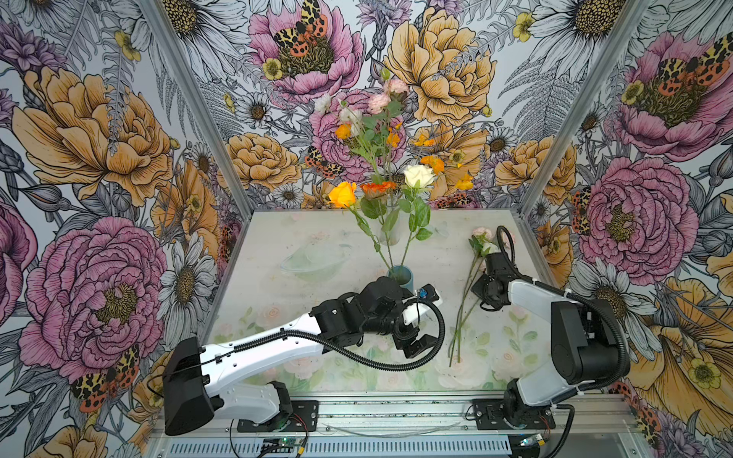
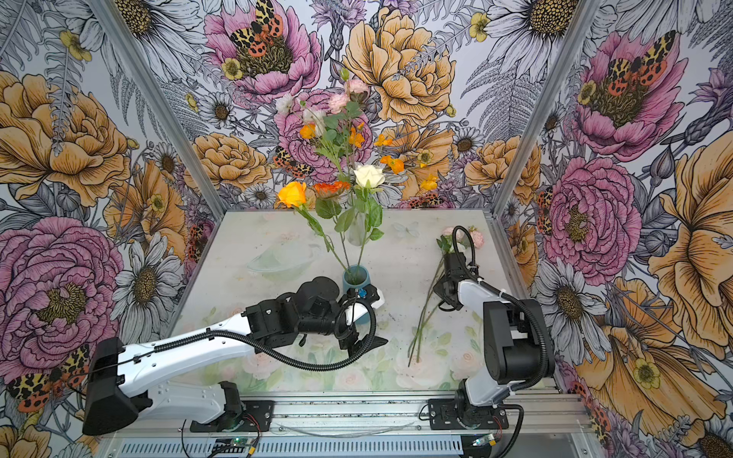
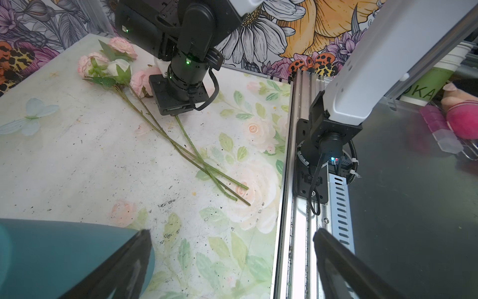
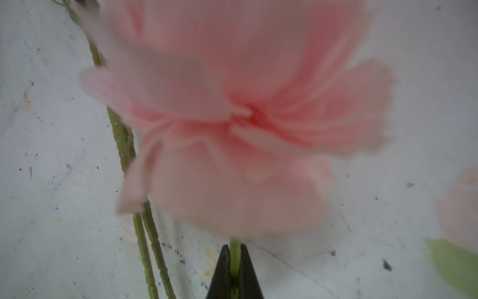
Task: Arrange flowers in a vase
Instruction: Pick up the flower from the middle-right of the table.
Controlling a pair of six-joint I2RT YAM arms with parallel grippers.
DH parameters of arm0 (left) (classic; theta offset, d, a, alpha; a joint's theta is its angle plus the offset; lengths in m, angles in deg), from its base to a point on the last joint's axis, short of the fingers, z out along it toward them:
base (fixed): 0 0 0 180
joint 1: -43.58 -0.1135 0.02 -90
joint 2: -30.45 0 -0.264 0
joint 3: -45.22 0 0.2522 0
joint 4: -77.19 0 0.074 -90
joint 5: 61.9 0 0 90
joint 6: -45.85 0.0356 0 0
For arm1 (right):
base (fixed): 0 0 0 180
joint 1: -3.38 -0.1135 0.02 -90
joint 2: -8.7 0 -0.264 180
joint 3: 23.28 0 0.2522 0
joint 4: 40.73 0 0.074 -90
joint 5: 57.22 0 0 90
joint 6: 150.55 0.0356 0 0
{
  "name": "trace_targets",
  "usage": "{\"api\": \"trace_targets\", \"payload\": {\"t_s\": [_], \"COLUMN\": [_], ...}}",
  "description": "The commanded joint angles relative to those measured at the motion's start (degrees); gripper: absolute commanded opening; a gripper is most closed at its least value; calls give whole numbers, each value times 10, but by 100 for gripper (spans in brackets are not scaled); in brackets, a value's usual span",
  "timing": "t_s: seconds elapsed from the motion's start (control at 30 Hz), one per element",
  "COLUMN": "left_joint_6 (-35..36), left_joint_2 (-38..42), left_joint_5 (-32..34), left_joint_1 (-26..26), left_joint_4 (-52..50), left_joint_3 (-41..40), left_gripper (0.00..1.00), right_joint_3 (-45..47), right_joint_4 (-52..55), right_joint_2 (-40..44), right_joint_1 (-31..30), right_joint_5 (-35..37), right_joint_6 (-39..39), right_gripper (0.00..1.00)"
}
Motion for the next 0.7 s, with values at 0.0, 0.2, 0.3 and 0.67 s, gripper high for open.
{"api": "trace_targets", "payload": {"t_s": [0.0,0.2,0.3,0.67], "left_joint_6": [0,2,3,-2], "left_joint_2": [25,48,53,119], "left_joint_5": [-1,9,8,28], "left_joint_1": [-1,-2,-2,-2], "left_joint_4": [8,12,15,16], "left_joint_3": [-12,-32,-37,-64], "left_gripper": [99,99,99,99], "right_joint_3": [-10,-73,-150,-241], "right_joint_4": [-10,67,154,283], "right_joint_2": [22,139,141,130], "right_joint_1": [2,-71,-104,-185], "right_joint_5": [19,135,191,347], "right_joint_6": [-12,-44,-66,-116], "right_gripper": [0,0,0,0]}}
